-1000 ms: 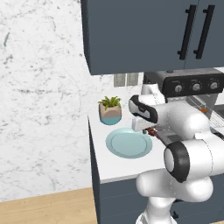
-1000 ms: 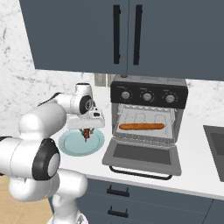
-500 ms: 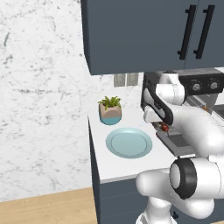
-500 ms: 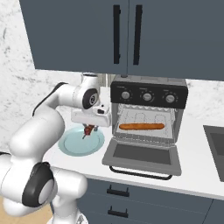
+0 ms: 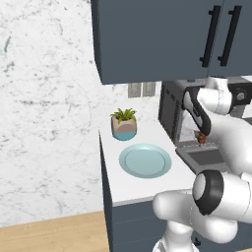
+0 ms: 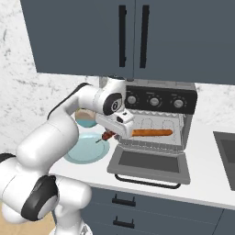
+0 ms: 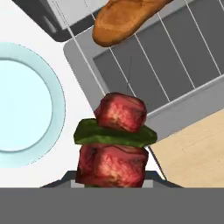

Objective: Pick up the kebab skewer and baguette bread, and place them inside the toaster oven. Close the toaster oven door and start by setting the timer.

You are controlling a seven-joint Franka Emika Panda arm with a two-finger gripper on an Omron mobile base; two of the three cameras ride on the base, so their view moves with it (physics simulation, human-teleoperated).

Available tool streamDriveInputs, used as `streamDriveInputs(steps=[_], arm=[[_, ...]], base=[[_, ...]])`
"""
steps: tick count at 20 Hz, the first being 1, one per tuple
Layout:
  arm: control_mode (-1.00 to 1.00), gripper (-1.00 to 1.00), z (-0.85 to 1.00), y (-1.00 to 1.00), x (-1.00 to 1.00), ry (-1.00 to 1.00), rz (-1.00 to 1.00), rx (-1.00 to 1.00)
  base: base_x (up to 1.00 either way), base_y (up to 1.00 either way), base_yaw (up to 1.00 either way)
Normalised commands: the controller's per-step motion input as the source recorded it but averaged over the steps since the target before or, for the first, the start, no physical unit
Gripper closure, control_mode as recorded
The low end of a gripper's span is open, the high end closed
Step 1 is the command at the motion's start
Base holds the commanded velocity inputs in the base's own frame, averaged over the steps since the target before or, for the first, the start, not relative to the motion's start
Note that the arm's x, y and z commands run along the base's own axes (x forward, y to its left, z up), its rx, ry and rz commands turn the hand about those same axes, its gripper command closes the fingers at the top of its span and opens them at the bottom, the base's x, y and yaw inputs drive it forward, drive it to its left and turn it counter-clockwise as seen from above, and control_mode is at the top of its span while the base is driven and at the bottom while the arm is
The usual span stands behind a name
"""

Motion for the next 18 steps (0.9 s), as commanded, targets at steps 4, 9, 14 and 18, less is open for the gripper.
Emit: streamDriveInputs(steps=[4, 9, 14, 18], arm=[[-1.0, 1.0, 0.0, -0.61, -0.24, -0.09, -0.43, 0.0], [-1.0, 1.0, 0.02, -0.62, 0.03, -0.09, -0.35, 0.0], [-1.0, 1.0, 0.0, -0.56, 0.2, -0.07, -0.36, 0.01], [-1.0, 1.0, 0.0, -0.14, 0.38, -0.22, -0.21, 0.08]], base=[[0.0, 0.0, 0.0], [0.0, 0.0, 0.0], [0.0, 0.0, 0.0], [0.0, 0.0, 0.0]])
